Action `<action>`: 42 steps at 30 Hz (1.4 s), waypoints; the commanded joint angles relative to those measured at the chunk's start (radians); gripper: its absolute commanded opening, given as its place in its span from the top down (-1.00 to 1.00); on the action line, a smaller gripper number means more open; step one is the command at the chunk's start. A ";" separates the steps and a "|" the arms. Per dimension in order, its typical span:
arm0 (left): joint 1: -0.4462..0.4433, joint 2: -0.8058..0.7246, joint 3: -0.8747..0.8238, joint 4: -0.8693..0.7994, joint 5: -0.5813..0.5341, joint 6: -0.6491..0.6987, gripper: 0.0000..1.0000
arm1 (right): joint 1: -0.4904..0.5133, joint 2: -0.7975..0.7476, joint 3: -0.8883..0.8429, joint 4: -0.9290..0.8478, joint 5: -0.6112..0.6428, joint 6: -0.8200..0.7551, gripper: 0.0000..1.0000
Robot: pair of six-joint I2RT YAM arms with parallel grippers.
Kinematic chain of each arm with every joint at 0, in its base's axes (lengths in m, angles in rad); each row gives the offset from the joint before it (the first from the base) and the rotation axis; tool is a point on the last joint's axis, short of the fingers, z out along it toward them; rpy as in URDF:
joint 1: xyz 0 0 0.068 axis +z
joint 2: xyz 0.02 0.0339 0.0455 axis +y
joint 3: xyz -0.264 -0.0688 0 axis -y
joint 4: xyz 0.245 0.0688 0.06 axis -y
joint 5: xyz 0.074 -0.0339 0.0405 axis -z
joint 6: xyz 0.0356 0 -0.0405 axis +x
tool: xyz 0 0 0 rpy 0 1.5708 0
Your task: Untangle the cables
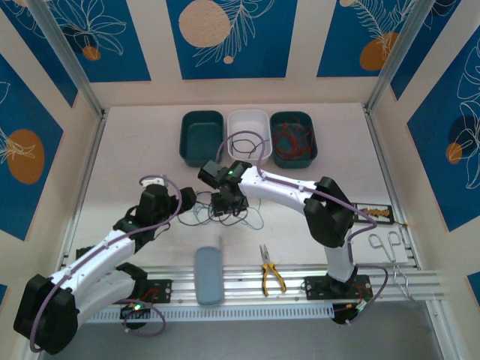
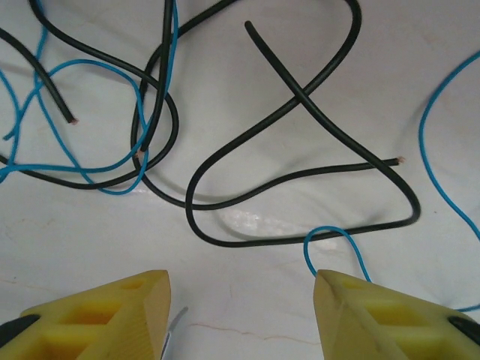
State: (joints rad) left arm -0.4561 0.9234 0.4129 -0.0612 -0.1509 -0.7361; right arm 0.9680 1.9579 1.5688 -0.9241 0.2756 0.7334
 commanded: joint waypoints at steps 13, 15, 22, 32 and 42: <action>0.010 -0.024 -0.035 0.011 -0.010 -0.022 -1.00 | -0.033 0.172 0.072 0.082 -0.101 -0.034 0.03; 0.010 -0.023 -0.040 0.017 -0.011 -0.023 -1.00 | -0.042 0.177 0.070 0.097 -0.116 -0.034 0.08; 0.010 -0.013 -0.043 0.031 -0.006 -0.023 -1.00 | -0.051 0.180 0.103 0.078 -0.101 -0.052 0.67; 0.010 0.009 -0.026 0.050 0.025 0.008 -1.00 | -0.046 0.027 0.105 0.048 -0.119 -0.092 1.00; 0.009 0.017 0.019 0.059 0.058 0.040 -1.00 | -0.066 -0.226 0.042 0.088 -0.182 -0.148 1.00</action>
State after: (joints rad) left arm -0.4553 0.9337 0.3927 -0.0299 -0.1162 -0.7235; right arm 0.9112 1.7847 1.6413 -0.8448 0.1478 0.6209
